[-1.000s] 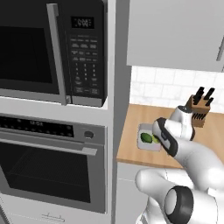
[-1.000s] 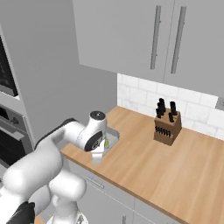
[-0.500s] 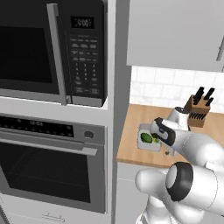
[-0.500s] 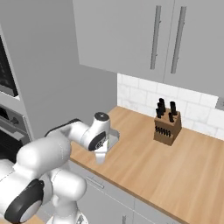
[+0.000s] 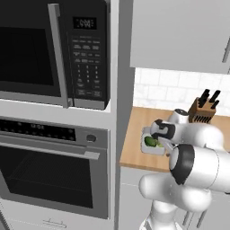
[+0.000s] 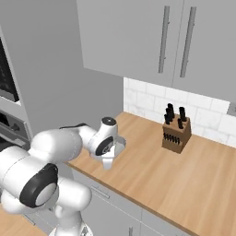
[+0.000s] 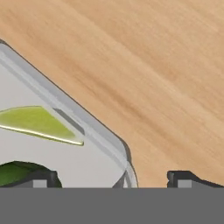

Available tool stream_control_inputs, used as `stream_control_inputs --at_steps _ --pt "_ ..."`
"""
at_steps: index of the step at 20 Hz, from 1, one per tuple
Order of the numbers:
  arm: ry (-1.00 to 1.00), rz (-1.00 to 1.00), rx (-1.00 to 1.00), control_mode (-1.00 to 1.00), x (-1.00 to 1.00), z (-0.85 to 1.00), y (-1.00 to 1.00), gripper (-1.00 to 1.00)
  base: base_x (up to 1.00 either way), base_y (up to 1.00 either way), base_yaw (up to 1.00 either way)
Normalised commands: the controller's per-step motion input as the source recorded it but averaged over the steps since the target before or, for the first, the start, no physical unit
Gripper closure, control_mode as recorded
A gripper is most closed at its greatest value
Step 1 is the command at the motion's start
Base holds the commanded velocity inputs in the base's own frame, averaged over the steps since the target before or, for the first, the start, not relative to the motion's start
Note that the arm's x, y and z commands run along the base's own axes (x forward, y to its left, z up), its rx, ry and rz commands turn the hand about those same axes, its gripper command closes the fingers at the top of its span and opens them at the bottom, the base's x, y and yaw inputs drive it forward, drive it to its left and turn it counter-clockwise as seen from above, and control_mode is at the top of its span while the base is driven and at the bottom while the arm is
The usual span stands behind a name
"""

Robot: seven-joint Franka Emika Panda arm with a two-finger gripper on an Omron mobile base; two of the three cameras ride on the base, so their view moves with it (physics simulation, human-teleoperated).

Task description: Take the meat container that has the fish and place it on the second highest rack of the freezer. Then take the vegetable container that has the lemon wedge and avocado and place it on the highest rack of the freezer.

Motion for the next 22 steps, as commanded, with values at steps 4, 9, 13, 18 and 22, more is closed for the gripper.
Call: stream_control_inputs --at_steps 4,9,13,18,22 --pt "0.07 0.00 0.00 -1.00 -0.18 -0.42 0.02 -1.00 0.00 0.00 0.00" --pt "0.03 0.00 0.00 -1.00 -0.02 -0.17 0.00 -1.00 0.00 0.00 0.00" --pt "0.02 0.00 0.00 -1.00 0.00 -0.11 0.06 1.00 0.00 0.00 0.00" --pt "0.06 0.00 0.00 -1.00 0.00 -0.28 0.12 1.00 0.00 0.00 0.00" --pt "0.29 0.00 0.00 -1.00 -0.07 -0.54 0.05 1.00 0.00 0.00 0.00"
